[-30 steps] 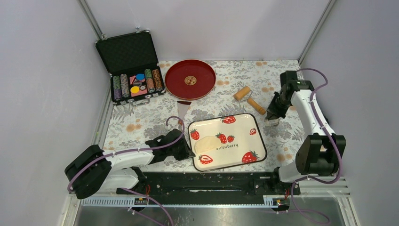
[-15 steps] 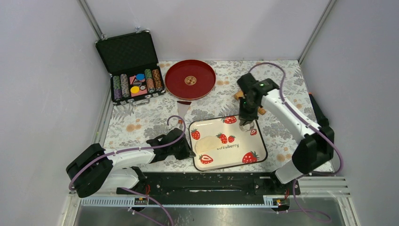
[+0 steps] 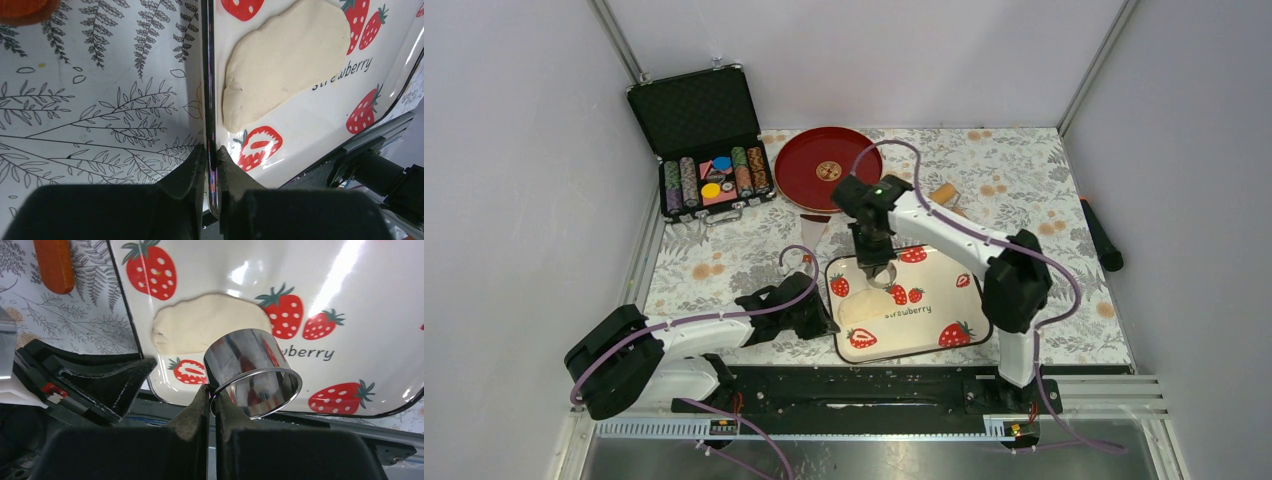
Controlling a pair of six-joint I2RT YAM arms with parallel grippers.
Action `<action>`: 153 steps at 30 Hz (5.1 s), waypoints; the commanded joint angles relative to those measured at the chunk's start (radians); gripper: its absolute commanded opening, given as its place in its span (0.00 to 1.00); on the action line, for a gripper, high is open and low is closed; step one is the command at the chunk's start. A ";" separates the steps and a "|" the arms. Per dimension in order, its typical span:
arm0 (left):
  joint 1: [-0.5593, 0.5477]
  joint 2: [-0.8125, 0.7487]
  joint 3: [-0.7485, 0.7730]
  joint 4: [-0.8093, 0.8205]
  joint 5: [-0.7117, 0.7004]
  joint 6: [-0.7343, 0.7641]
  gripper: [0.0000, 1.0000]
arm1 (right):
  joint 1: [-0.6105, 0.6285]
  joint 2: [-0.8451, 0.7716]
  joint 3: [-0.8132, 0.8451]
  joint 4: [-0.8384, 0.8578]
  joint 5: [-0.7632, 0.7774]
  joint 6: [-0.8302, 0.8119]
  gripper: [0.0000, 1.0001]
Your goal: Roll out the dumpling wrappers from the dough
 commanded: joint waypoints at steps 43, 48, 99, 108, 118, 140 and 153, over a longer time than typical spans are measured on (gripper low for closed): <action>0.000 0.021 0.004 -0.057 -0.007 0.030 0.00 | 0.156 0.213 0.006 0.043 0.059 0.025 0.00; -0.001 0.020 0.003 -0.057 -0.006 0.029 0.00 | 0.156 0.203 0.027 0.029 0.067 0.024 0.00; -0.001 0.101 0.149 -0.166 -0.005 0.164 0.00 | 0.126 -0.191 -0.109 0.031 -0.064 0.006 0.85; -0.002 0.029 0.235 -0.293 -0.018 0.272 0.61 | 0.113 -0.517 -0.311 0.044 -0.039 0.039 1.00; 0.021 -0.324 0.271 -0.481 -0.063 0.342 0.89 | 0.111 -0.831 -0.570 0.076 -0.038 0.157 0.99; 0.231 0.139 0.503 -0.305 0.326 0.443 0.53 | -0.257 -0.391 -0.612 0.482 -0.539 -0.011 0.66; 0.227 0.340 0.581 -0.258 0.368 0.436 0.41 | -0.285 -0.217 -0.601 0.553 -0.534 -0.048 0.35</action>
